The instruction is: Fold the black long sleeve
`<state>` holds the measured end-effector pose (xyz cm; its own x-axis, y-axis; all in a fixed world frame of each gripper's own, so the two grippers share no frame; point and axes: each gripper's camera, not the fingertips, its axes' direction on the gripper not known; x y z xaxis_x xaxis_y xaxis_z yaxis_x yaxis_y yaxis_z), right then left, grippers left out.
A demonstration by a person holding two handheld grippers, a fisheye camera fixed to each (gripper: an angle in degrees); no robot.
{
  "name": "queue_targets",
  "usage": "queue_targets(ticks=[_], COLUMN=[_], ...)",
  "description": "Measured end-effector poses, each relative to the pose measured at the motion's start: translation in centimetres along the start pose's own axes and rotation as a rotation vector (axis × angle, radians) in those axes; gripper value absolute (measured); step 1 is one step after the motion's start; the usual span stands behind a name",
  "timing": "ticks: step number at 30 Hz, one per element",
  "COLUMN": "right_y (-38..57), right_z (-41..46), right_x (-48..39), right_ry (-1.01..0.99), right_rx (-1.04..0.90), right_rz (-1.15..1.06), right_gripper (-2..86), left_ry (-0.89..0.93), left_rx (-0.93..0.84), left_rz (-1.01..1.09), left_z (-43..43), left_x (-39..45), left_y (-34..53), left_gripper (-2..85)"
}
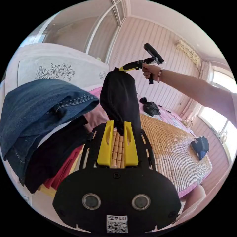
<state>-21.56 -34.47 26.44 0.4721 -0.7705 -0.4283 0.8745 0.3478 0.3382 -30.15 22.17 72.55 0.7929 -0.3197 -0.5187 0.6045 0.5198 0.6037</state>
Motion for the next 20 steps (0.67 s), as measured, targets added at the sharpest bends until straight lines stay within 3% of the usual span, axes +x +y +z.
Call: queue_targets(ticks=[4,9,14,20], right_y=[2.4,20.8,48.8,67.7], right_z=[6.0,4.5,-6.0,-19.9], right_x=[-1.0,-3.6,-8.9,-16.4], right_ry=[-0.064,-0.134,-0.045,0.329], right_rx=[-0.031,-0.081,-0.16,-0.163], right_rz=[0.102,0.181,0.725,1.16], right_gripper=[10.8,10.3,10.1,10.3], left_ry=[-0.019,0.122,0.324,0.603], left_rx=[-0.103,-0.211,-0.277,-0.305], left_rz=[0.001,0.1,0.214,0.545], left_z=[1.1,-0.7,-1.1,0.6], left_x=[-1.2,4.7,13.0,26.7], left_y=[3.2,10.9,15.5,17.6], left_gripper=[7.2,6.6,7.3,9.3])
